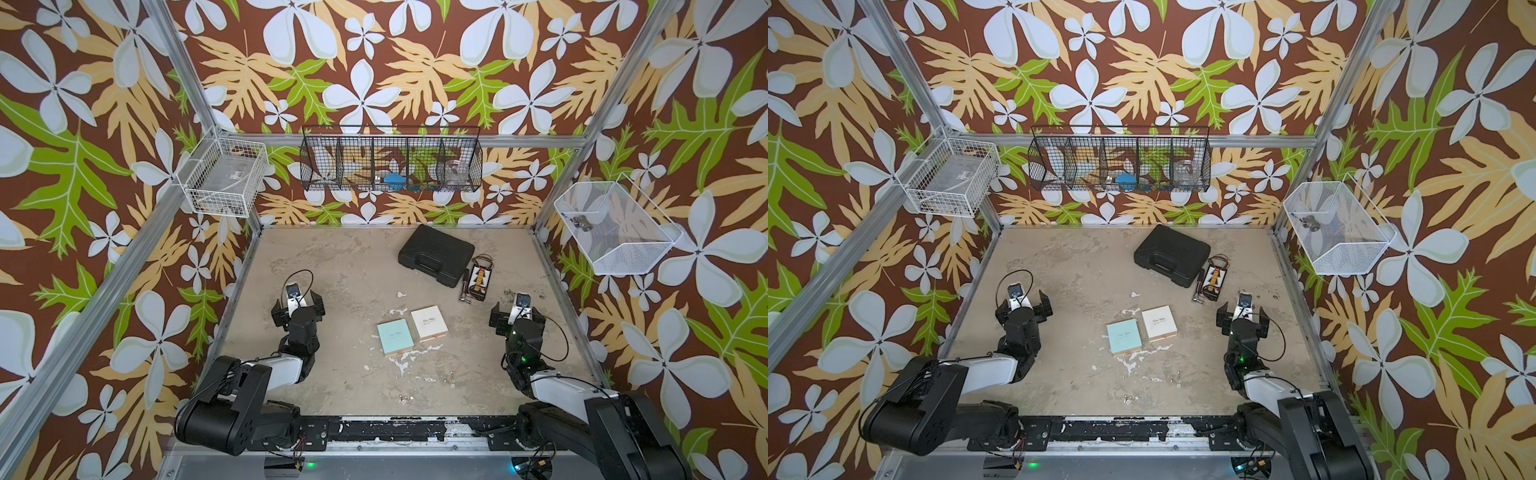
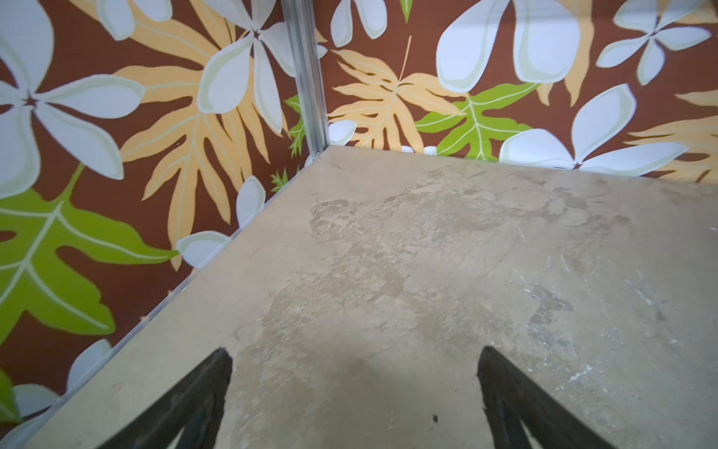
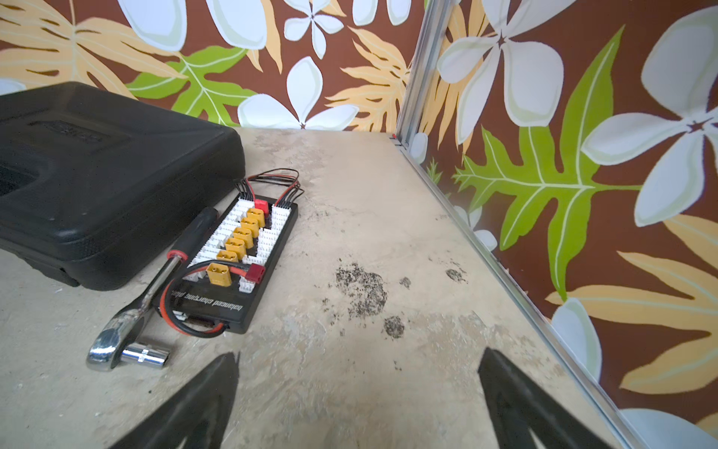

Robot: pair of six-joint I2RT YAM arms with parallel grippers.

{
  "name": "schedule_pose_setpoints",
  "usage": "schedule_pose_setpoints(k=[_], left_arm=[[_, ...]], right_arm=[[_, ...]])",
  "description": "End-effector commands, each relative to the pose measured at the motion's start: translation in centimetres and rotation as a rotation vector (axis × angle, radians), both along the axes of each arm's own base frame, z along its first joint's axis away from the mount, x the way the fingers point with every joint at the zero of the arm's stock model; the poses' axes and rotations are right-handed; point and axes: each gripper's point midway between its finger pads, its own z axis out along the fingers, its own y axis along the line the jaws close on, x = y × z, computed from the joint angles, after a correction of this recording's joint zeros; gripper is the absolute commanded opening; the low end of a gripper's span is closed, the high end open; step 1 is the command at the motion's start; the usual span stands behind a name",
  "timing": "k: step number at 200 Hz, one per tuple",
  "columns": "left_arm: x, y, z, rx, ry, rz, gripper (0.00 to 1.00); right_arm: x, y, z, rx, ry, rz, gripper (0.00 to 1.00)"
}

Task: Take out the earrings from the drawer-style jewelry box
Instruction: Reset both arms

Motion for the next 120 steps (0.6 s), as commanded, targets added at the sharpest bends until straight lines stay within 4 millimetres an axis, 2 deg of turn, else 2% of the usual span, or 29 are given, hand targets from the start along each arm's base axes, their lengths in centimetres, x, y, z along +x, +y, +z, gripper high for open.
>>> schedule_pose_setpoints(k=[1,15,32,42,43,44,45,51,63,75,85,120], left_arm=[[0.9,-0.5,1.6,-0.036,-0.111,-0.069,1.0],[0.5,-0.2,1.6,-0.062,-0.123,-0.072,1.0],[0.1,-0.8,1.7,-0.054,-0.147,-0.124,1.0],[-0.7,-0.7,0.8,-0.06,-0.14,-0.119,1.0],[-0.7,-0.6,1.4,-0.06,-0.168,-0.118,1.0],[-0.8,-0.6,0.7,-0.059,-0.147,-0.117,1.0],[-0.9,-0.5,2.0,-0.062,-0.207,-0.118,1.0],[-1.2,-0.5,2.1,-0.041,-0.224,-0.124,1.0],[-0.9,-0.7,1.2,-0.068,-0.167,-0.134,1.0],[-0.6,-0.5,1.7,-0.063,-0.195,-0.135,1.0],[0.1,-0.4,0.8,-0.074,-0.137,-0.123,1.0],[0.1,0.1,1.0,-0.104,-0.159,-0.125,1.0]], right_arm=[[1.7,1.9,4.5,0.003,-0.202,0.119,1.0],[2.2,2.0,4.8,0.014,-0.237,0.135,1.0],[2.2,1.3,3.8,0.043,-0.244,0.115,1.0],[1.9,1.0,3.4,0.052,-0.261,0.108,1.0],[1.8,0.9,3.4,0.052,-0.263,0.108,1.0],[1.8,0.9,3.3,0.052,-0.264,0.108,1.0],[1.7,0.9,3.3,0.052,-0.266,0.108,1.0],[1.6,0.9,3.9,0.048,-0.304,0.113,1.0],[1.7,1.0,3.2,0.049,-0.269,0.115,1.0],[2.3,1.2,2.6,0.053,-0.221,0.122,1.0],[2.7,1.2,2.6,0.051,-0.216,0.122,1.0],[3.5,0.3,2.2,0.064,-0.194,0.063,1.0]])
